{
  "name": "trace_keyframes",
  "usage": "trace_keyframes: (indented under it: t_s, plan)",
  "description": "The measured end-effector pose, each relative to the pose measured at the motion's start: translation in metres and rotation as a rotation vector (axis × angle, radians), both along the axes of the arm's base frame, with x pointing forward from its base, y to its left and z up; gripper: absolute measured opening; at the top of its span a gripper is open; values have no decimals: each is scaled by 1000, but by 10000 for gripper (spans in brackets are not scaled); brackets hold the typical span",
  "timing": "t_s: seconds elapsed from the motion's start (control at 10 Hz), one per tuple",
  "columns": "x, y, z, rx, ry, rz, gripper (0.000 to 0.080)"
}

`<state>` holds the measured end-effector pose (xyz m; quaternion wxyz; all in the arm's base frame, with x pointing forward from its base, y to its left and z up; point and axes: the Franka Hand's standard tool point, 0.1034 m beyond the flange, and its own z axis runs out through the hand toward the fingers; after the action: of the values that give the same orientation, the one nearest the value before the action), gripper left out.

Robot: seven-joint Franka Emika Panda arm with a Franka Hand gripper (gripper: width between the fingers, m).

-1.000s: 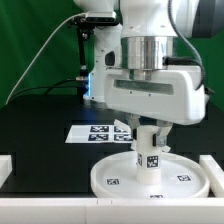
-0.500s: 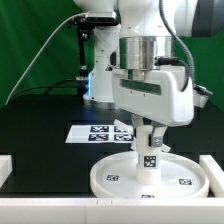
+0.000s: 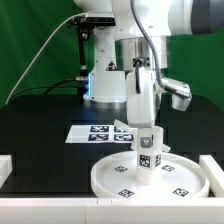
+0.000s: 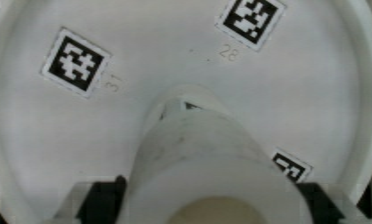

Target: Assemble round table

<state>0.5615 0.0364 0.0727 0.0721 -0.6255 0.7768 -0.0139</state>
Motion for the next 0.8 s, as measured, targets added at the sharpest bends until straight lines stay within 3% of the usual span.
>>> trace_keyframes:
  t_s: [0.1,0.3,0.4,0.6,0.7,0.8]
  plan:
    - [0,0,-1,3,3,-27,407]
    - [-1,0,-1,1,4,-18,605]
    - [0,0,0,2,1,-13,636]
    - [-7,12,31,52,4,49,647]
    - [-10,18,39,65,11,61,647]
    - [-10,15,34,58,11,58,648]
